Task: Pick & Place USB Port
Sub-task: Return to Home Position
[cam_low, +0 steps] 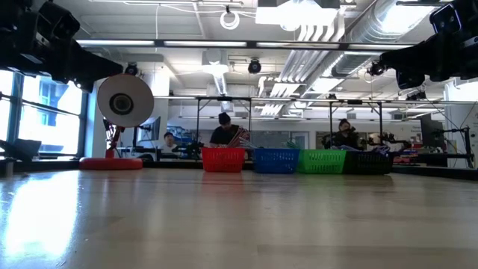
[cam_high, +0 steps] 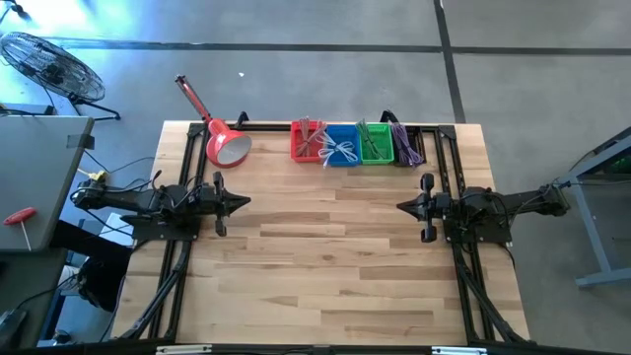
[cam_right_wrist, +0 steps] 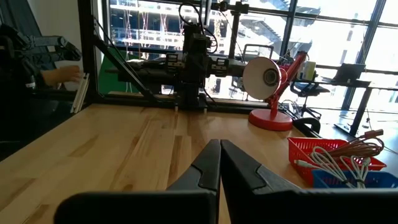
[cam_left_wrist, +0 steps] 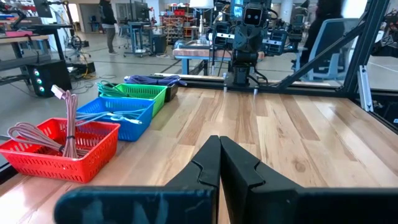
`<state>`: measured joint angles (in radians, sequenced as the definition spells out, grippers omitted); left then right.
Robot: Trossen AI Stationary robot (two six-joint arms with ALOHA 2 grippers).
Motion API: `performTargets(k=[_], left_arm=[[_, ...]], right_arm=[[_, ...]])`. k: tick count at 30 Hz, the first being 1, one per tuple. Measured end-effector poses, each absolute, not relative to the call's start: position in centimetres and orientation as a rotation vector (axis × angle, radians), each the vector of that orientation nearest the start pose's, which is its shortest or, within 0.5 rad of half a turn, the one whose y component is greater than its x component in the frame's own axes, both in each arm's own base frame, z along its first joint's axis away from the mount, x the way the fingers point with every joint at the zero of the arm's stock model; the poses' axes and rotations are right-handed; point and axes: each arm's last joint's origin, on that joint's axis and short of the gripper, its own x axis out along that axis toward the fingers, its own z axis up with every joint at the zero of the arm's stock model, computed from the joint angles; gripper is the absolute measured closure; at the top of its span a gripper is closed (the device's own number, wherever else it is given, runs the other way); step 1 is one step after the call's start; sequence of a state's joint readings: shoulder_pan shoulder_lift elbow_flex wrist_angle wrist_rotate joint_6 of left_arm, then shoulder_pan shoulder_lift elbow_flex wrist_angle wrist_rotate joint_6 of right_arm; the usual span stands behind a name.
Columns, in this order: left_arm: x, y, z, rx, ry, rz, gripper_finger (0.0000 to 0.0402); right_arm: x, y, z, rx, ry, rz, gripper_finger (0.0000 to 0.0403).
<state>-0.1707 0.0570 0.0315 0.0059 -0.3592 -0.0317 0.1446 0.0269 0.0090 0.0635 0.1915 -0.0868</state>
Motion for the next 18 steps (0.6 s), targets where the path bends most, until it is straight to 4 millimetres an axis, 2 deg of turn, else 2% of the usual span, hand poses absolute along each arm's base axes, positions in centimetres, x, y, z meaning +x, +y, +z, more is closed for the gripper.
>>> performTargets(k=[18], left_arm=[[9.8, -0.66, 17.04, -0.026, 0.016, 0.189, 0.0401]], right_arm=[[9.8, 0.87, 17.06, -0.079, -0.043, -0.049, 0.0396]])
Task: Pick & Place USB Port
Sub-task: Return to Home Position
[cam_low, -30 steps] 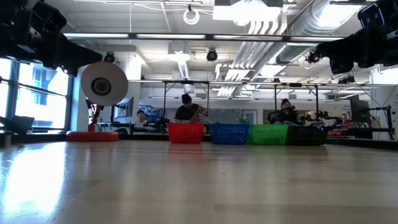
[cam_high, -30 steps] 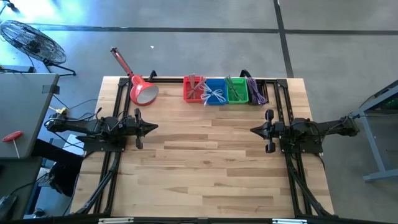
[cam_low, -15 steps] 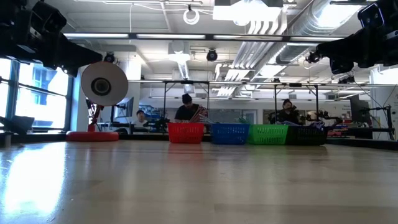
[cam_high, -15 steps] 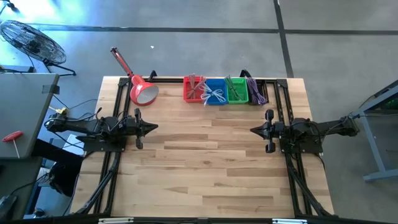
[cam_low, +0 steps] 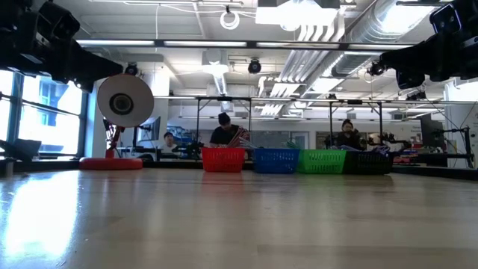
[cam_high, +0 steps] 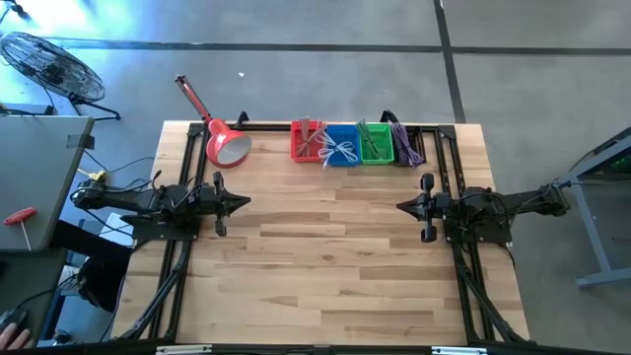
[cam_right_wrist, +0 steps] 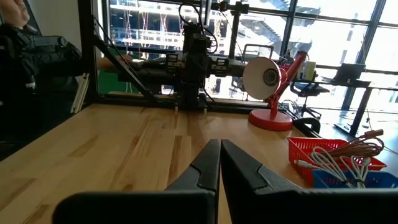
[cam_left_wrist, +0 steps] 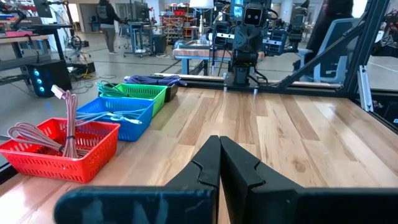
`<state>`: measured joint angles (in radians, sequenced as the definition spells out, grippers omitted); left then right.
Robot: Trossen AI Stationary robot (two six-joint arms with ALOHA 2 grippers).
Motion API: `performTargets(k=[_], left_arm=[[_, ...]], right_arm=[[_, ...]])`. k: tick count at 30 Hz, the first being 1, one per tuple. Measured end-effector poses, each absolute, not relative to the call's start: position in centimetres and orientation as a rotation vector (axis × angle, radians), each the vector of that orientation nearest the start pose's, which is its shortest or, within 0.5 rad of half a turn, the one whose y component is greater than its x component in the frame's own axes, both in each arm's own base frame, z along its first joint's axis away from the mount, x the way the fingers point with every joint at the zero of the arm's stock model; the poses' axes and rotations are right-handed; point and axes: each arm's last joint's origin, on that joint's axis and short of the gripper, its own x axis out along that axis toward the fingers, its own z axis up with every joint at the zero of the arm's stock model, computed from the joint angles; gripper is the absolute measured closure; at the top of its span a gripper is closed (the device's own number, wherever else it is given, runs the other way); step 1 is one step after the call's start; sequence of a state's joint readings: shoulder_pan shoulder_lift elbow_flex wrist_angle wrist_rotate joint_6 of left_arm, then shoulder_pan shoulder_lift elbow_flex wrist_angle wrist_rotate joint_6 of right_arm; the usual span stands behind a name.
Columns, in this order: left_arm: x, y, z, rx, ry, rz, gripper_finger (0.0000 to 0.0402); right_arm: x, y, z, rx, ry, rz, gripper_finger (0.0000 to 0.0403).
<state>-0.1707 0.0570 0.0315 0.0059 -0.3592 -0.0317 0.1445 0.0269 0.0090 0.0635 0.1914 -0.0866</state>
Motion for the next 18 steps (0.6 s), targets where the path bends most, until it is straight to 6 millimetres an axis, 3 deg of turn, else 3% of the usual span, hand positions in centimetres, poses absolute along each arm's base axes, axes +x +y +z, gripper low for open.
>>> performTargets(k=[18], left_arm=[[9.8, -0.66, 17.04, -0.027, 0.016, 0.189, 0.0401]], right_arm=[[9.8, 0.87, 17.06, -0.079, -0.043, -0.049, 0.0398]])
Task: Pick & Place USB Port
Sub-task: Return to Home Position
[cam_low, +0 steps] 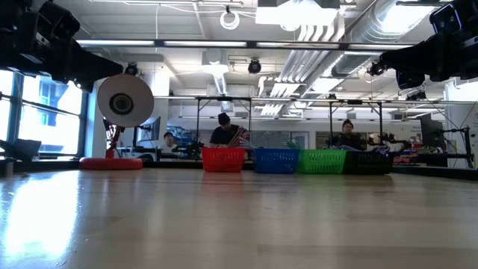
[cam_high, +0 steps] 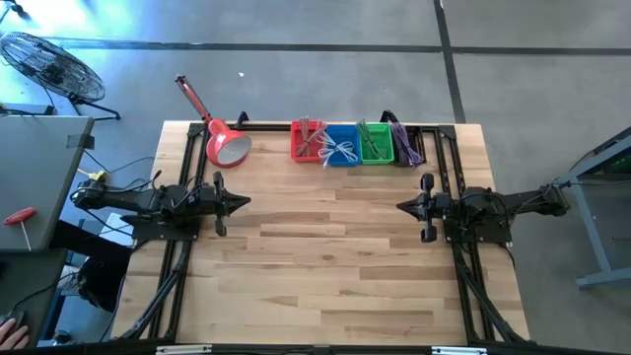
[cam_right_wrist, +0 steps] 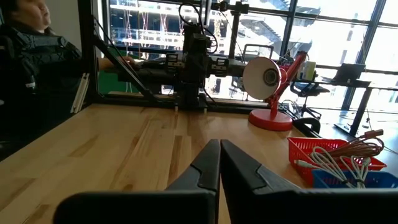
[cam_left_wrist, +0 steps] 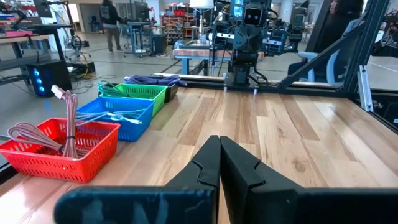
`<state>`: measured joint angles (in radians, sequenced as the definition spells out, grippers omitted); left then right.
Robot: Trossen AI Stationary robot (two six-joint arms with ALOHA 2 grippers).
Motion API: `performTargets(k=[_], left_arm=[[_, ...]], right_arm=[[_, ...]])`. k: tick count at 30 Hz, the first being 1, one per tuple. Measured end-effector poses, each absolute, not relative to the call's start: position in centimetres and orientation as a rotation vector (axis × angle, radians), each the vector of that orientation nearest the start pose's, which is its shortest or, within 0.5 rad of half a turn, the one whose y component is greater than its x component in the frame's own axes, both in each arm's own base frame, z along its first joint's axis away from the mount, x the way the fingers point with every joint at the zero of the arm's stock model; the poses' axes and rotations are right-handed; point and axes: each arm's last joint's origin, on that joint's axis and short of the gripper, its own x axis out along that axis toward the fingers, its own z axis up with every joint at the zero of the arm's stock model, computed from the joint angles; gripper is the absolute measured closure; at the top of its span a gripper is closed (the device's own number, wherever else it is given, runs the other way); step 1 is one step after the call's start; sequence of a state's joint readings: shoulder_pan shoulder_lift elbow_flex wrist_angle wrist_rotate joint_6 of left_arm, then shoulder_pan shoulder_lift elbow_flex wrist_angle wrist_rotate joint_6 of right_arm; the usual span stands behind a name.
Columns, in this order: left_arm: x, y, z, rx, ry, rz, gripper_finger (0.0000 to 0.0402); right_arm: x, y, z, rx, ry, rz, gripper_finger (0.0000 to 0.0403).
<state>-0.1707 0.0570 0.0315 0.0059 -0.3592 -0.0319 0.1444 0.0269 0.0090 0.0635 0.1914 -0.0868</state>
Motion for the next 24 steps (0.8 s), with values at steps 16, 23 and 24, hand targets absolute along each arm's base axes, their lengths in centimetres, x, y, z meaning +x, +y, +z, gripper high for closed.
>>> performTargets(k=[16, 23, 24], left_arm=[[9.8, -0.66, 17.04, -0.026, 0.016, 0.189, 0.0401], [9.8, -0.66, 17.04, -0.026, 0.016, 0.189, 0.0401], [9.8, -0.65, 17.04, -0.027, 0.016, 0.189, 0.0401]], right_arm=[[9.8, 0.87, 17.06, -0.079, -0.043, -0.049, 0.0402], [9.8, 0.87, 17.06, -0.079, -0.043, -0.049, 0.0398], [9.8, 0.87, 17.06, -0.079, -0.043, -0.049, 0.0398]])
